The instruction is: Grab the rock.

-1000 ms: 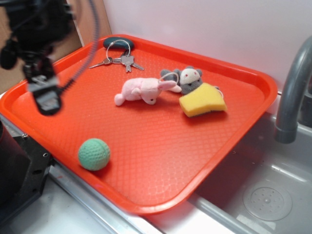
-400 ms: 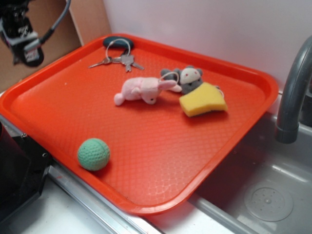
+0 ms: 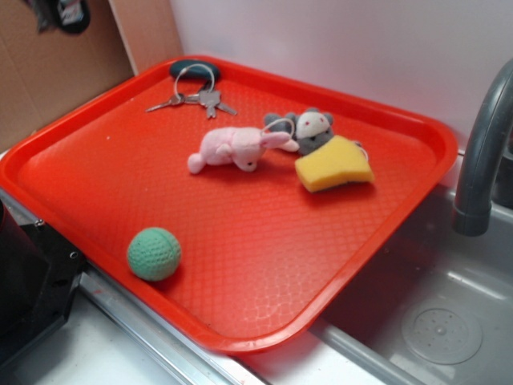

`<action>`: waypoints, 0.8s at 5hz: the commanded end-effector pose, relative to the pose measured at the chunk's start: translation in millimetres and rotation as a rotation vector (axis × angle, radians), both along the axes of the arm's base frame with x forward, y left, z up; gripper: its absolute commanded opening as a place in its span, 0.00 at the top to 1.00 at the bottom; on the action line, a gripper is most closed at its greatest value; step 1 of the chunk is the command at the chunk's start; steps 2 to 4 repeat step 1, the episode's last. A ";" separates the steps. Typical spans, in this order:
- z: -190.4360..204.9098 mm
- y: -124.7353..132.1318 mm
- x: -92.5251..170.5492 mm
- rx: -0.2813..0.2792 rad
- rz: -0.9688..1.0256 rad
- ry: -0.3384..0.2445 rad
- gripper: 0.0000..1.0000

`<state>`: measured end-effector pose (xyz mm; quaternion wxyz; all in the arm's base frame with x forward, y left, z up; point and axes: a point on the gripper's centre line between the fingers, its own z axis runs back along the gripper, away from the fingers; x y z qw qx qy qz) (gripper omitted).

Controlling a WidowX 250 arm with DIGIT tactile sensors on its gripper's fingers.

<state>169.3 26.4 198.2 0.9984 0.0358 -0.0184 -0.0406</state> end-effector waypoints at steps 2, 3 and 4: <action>9.0 -27.5 -5.4 0.006 -0.001 -0.027 1.00; 9.0 -27.5 -5.4 0.006 -0.001 -0.027 1.00; 9.0 -27.5 -5.4 0.006 -0.001 -0.027 1.00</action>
